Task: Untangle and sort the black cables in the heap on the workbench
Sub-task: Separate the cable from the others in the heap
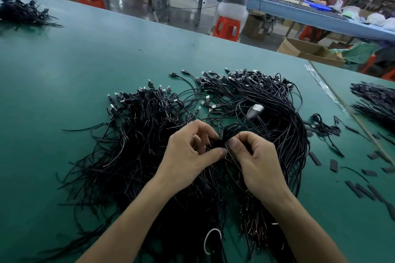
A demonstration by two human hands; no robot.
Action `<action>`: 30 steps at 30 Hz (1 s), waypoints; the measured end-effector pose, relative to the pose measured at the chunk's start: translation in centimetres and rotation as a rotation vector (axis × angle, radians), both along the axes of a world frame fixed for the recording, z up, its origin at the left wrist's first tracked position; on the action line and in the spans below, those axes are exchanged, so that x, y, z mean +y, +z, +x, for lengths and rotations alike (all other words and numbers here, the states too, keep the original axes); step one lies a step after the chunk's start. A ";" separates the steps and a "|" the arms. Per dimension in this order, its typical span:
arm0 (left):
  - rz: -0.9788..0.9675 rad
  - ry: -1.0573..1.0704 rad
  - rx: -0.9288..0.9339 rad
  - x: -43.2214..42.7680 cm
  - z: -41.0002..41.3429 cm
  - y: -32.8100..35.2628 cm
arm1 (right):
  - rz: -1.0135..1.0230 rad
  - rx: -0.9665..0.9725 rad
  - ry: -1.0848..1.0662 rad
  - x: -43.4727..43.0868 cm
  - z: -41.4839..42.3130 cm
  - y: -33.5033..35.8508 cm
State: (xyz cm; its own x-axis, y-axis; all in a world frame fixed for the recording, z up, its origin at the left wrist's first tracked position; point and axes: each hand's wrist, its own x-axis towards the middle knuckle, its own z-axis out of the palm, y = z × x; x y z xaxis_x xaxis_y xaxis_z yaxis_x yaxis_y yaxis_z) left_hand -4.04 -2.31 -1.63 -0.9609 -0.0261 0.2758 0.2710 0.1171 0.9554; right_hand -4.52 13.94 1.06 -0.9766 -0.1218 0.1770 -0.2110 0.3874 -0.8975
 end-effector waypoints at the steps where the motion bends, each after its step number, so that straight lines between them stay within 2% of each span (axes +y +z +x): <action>1: -0.002 0.014 0.015 0.0 0.0 0.0 | 0.019 0.004 -0.008 0.2 -0.1 0.1; 5: 0.033 0.039 0.007 0.4 0.1 -0.1 | 0.045 0.013 -0.004 0.4 -0.3 0.5; 10: 0.093 0.060 0.027 0.2 -0.1 -0.1 | 0.046 0.050 0.110 0.2 0.4 0.6; 17: 0.381 -0.138 -0.131 -0.4 -0.3 0.6 | 0.128 0.076 0.100 -0.2 0.6 0.4; 21: 0.562 -0.314 -0.298 -0.7 -0.1 1.4 | 0.353 0.194 0.073 0.1 0.4 0.9; 27: 0.434 -0.198 -0.207 1.9 1.3 1.7 | 0.630 0.436 0.031 -0.6 0.7 1.1; 30: 0.517 -0.166 -0.171 2.1 1.6 2.1 | 0.499 0.388 0.045 -1.1 1.1 1.1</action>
